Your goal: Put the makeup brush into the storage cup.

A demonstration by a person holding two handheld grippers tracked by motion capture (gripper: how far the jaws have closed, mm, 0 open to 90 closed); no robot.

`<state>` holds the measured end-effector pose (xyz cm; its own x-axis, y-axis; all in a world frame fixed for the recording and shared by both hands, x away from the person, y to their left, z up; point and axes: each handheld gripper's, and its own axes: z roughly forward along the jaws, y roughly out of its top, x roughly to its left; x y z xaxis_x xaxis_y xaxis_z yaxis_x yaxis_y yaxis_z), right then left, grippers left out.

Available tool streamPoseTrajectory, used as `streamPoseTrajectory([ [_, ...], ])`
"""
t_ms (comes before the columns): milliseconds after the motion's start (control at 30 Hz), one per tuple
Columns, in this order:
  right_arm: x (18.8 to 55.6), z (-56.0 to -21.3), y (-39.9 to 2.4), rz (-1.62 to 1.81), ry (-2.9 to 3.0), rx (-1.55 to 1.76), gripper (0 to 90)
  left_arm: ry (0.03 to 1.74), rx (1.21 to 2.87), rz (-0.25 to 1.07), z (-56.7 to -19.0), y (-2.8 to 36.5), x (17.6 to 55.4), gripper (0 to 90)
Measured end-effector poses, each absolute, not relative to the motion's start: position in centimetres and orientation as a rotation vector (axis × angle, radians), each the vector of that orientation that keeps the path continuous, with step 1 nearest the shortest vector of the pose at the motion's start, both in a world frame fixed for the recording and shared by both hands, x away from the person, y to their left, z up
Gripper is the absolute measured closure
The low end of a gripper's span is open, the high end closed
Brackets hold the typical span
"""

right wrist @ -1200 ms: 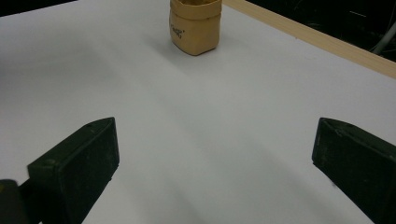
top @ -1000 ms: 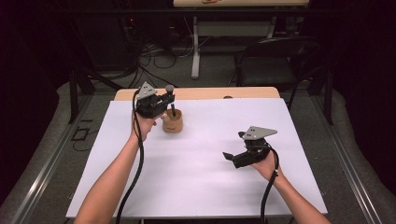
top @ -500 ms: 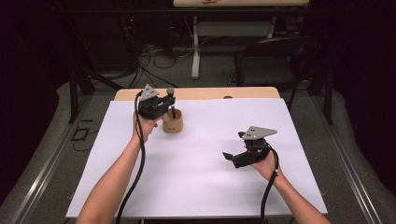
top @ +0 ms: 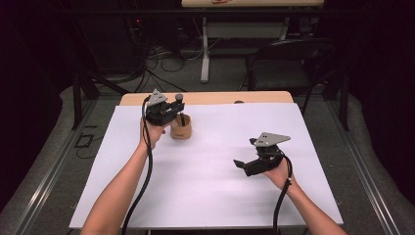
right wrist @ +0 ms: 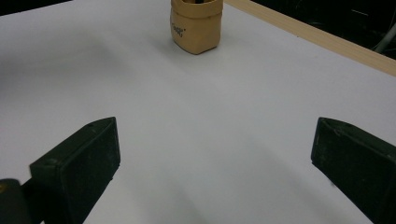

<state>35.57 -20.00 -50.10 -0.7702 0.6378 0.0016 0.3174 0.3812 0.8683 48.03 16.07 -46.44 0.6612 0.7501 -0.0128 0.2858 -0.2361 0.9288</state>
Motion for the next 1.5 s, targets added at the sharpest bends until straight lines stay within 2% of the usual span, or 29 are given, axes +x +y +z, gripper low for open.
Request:
streamPoseTrajectory([
  [100,35.6,-50.1,-20.0,1.344,2.312,0.833,0.7,0.847,1.827,0.558,-46.4,16.1,48.1,40.7],
  [167,35.6,-50.1,-20.0,1.346,2.309,0.836,0.7,0.852,1.819,0.556,-46.3,16.2,48.0,26.8],
  [200,35.6,-50.1,-20.0,1.343,2.314,0.835,0.7,0.854,1.817,0.545,-46.2,16.4,48.0,16.9],
  [267,35.6,-50.1,-20.0,1.345,2.312,0.835,0.7,0.848,1.819,0.550,-46.1,16.4,47.9,10.1],
  [300,35.6,-50.1,-20.0,1.345,2.312,0.835,0.7,0.840,1.819,0.548,-46.1,16.5,47.7,10.1],
  [333,35.6,-50.1,-20.0,1.344,2.316,0.832,0.7,0.842,1.828,0.550,-46.0,16.5,47.6,0.8],
  [867,35.5,-50.0,-20.0,1.357,2.300,0.823,0.0,0.737,1.826,0.538,-45.2,16.8,43.9,0.0],
  [1500,35.2,-49.1,-19.8,1.396,2.276,0.789,0.0,0.677,1.859,0.518,-46.4,18.1,39.6,0.0],
])
